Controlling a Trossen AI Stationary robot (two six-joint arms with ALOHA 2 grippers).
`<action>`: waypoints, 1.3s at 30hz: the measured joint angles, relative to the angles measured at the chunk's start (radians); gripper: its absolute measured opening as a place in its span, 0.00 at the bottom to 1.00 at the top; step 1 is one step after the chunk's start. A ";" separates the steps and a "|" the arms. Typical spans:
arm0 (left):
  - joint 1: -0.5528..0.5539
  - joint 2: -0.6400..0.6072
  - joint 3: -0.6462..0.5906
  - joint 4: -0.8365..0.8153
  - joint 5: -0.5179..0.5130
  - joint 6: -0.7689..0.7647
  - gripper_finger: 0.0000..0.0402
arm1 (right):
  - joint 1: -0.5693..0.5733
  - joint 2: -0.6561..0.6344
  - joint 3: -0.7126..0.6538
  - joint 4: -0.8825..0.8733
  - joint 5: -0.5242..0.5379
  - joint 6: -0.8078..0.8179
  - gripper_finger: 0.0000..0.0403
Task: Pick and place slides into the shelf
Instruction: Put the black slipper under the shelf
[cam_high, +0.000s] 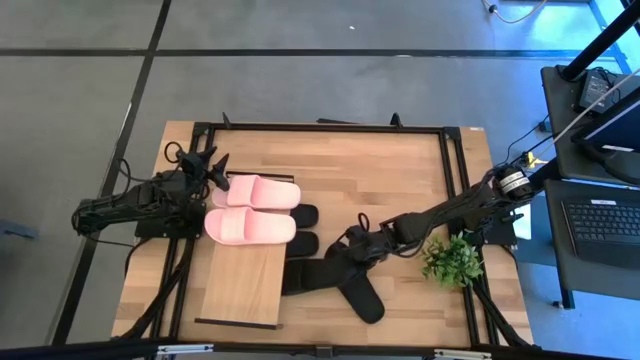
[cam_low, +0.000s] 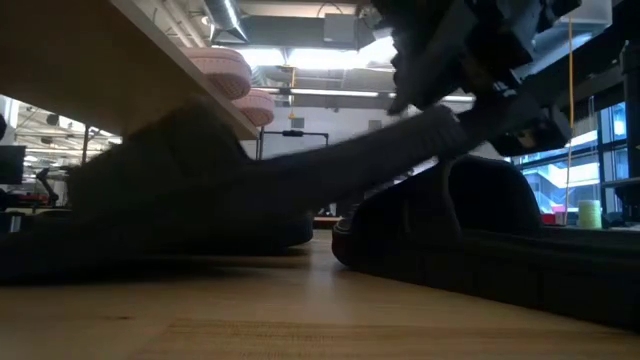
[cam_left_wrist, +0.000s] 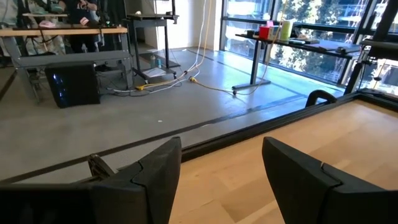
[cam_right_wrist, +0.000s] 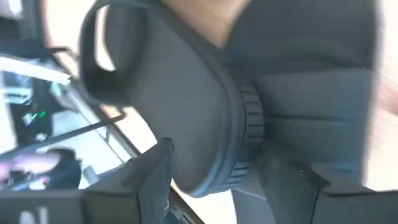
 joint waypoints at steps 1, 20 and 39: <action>0.000 0.000 0.000 0.000 0.000 0.000 0.54 | 0.000 0.000 -0.003 0.022 0.001 -0.022 0.55; 0.000 0.000 0.000 -0.001 0.000 0.000 0.54 | -0.002 0.003 -0.015 0.005 0.021 -0.040 0.33; 0.000 0.000 0.000 -0.001 0.000 0.000 0.54 | -0.004 0.064 -0.013 0.075 0.034 -0.125 0.12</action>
